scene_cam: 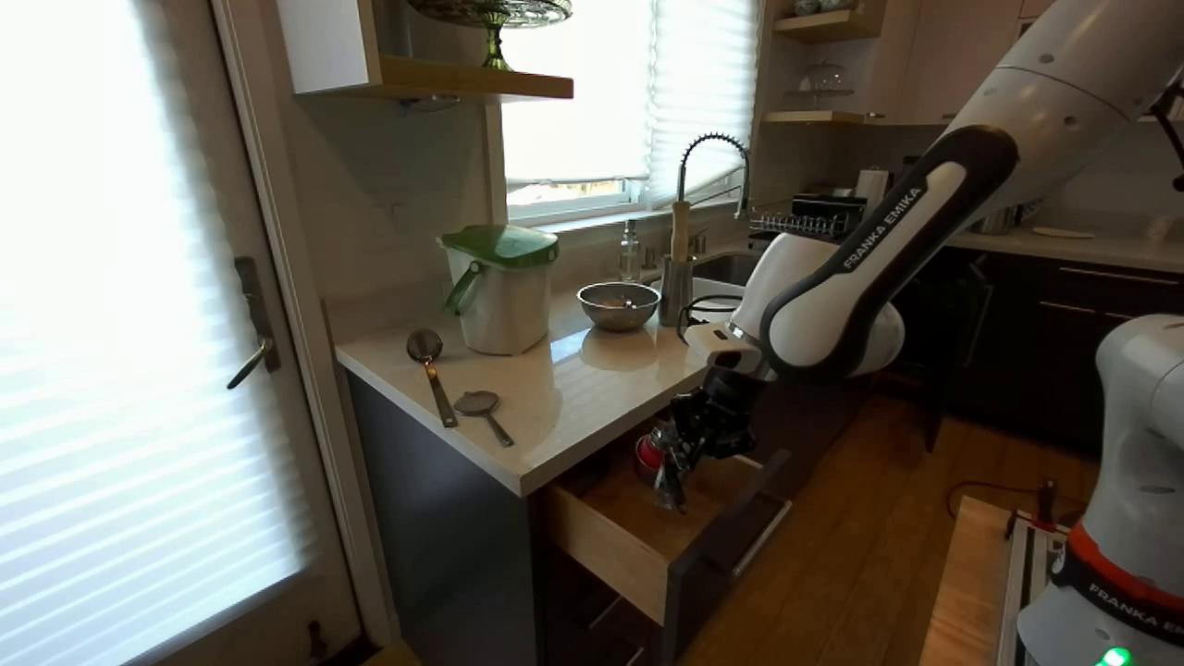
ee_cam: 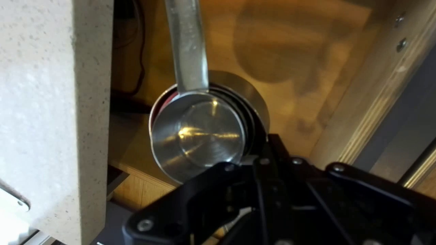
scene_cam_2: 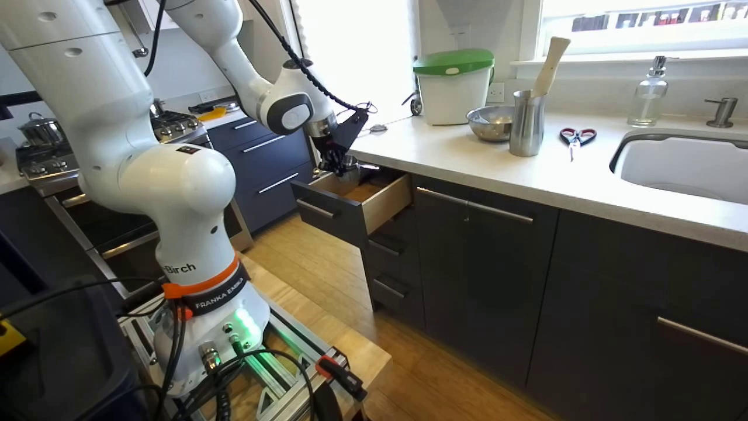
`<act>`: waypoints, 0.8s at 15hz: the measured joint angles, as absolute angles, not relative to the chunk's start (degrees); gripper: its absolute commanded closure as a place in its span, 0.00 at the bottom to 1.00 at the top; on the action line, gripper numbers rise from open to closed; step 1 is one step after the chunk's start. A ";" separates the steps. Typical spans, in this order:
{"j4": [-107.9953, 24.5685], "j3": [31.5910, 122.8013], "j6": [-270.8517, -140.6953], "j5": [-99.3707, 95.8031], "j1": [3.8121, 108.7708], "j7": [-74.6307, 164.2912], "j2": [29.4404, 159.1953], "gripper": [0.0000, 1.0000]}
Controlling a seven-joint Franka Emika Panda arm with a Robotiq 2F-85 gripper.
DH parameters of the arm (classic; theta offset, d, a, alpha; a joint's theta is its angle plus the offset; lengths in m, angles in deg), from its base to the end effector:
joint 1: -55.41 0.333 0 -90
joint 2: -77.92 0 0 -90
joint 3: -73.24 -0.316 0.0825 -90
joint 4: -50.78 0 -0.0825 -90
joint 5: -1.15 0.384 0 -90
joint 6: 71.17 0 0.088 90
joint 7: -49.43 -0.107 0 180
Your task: Put the metal pots into the drawer
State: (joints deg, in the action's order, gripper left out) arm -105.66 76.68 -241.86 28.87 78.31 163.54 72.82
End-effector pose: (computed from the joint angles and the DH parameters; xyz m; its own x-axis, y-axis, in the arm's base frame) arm 0.4087 0.1105 0.2818 -0.3055 0.9473 0.0958 0.9034 0.2566 0.3435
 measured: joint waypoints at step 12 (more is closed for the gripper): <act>-100.96 76.79 -244.34 47.57 81.17 177.60 81.88 0.99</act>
State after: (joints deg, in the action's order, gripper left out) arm -100.96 76.79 -244.34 47.57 81.17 177.60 81.88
